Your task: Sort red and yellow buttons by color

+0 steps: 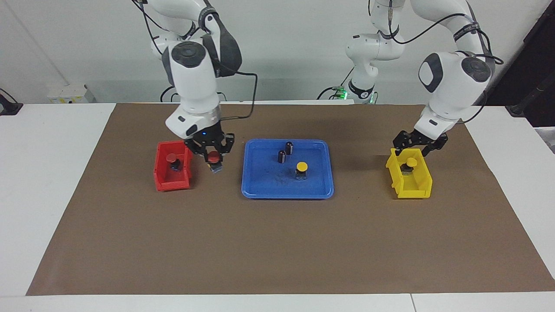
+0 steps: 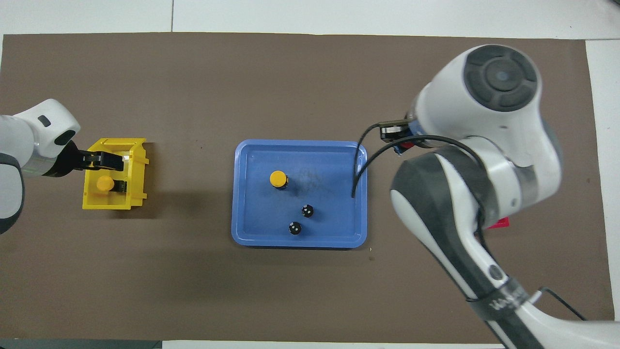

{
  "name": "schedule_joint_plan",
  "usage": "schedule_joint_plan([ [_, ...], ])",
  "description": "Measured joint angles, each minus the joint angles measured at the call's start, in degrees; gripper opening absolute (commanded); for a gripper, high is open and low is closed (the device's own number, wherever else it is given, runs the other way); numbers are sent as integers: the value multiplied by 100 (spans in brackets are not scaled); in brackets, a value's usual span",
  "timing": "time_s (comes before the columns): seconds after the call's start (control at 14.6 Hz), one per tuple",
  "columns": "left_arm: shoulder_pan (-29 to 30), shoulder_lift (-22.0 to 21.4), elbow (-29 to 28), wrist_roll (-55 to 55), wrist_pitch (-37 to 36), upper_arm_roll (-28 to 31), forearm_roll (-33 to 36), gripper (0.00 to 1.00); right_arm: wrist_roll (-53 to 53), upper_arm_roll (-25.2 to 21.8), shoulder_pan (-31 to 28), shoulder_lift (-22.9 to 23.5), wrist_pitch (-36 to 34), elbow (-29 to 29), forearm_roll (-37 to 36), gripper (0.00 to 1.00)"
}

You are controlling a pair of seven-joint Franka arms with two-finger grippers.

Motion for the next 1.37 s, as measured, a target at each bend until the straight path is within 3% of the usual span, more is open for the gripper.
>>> schedule_joint_plan([
  [0.21,-1281,224,72,-1704,421,-65,47,100,-1020,-5,-770,-259,129,-546,43,13],
  [0.41,-1945,811,513,-2546,644,-78,51,99,-1337,-7,-1147,-391,784,-1190,372,13],
  [0.75,-2223,1616,723,-2793,1304,-66,51,96,-1369,50,-1155,-531,2118,-2308,493,13],
  [1.03,-2223,1710,730,-2794,1354,-47,51,89,-1474,45,-1159,-530,2552,-2653,494,15],
  [1.09,-2223,1713,721,-2800,1354,-47,51,86,-1477,45,-1159,-524,2668,-2719,495,25],
  [1.16,-2224,1718,707,-2832,1354,-47,51,83,-1478,45,-1159,-513,2778,-2794,495,49],
  [1.37,-2232,1727,662,-2907,1362,-49,51,82,-1522,44,-1161,-501,2845,-2883,496,99],
])
